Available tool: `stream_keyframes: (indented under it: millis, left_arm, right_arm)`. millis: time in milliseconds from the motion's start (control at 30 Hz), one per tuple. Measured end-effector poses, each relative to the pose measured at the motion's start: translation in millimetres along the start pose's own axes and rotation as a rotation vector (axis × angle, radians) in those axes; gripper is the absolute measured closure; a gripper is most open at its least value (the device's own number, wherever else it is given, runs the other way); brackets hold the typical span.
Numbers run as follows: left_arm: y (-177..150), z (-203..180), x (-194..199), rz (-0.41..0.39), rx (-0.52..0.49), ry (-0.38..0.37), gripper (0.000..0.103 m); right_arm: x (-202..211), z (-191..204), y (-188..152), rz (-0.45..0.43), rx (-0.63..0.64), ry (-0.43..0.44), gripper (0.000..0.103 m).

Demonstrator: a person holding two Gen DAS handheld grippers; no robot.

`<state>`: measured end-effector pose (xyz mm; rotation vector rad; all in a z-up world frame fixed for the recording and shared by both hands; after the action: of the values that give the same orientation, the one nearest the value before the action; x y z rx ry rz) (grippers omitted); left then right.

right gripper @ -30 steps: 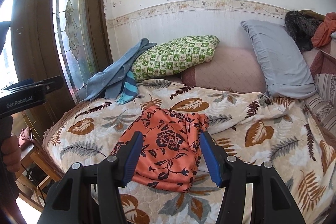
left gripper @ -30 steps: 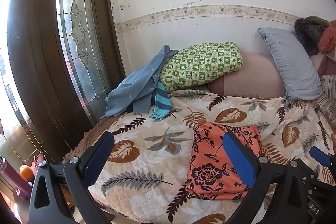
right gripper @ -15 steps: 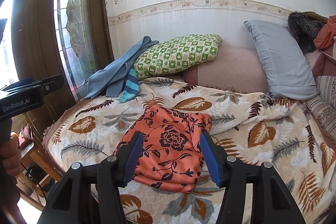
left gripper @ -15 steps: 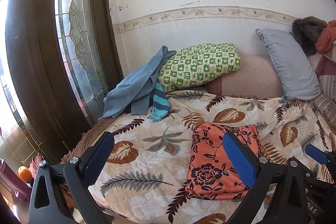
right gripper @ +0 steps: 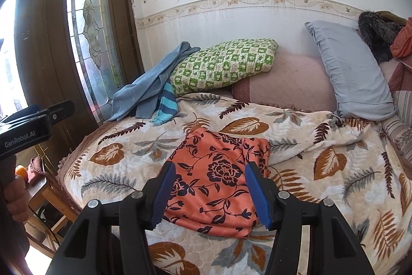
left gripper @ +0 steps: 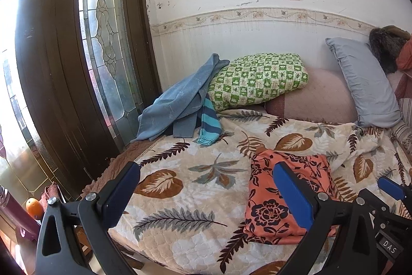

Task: Fold small clothes

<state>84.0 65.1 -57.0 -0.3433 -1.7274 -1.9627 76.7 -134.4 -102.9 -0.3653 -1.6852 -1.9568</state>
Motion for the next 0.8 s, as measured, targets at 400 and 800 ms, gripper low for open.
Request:
stream_keyframes:
  millis: [400,800]
  left_arm:
    - [0,12,5,-0.013,0.017,-0.005,0.0]
    - [0,9,5,-0.015,0.018,-0.02,0.0]
  right_arm:
    - [-5,25,6,-0.003,0.023,0.037,0.043]
    - [-7,21,4,0.002,0.017,0.027,0.043]
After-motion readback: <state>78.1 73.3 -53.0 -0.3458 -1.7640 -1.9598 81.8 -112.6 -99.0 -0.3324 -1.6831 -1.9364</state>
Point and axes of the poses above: each gripper's, at about its wrist camera, not at the fingertips, and x roughly against the way its jaws point, z to its left, y to its top, the point moved 7 cm from there along -x, roughly the way its jaws point, and after that the axes turned 1 degree about -x, right-handed, at the moved point
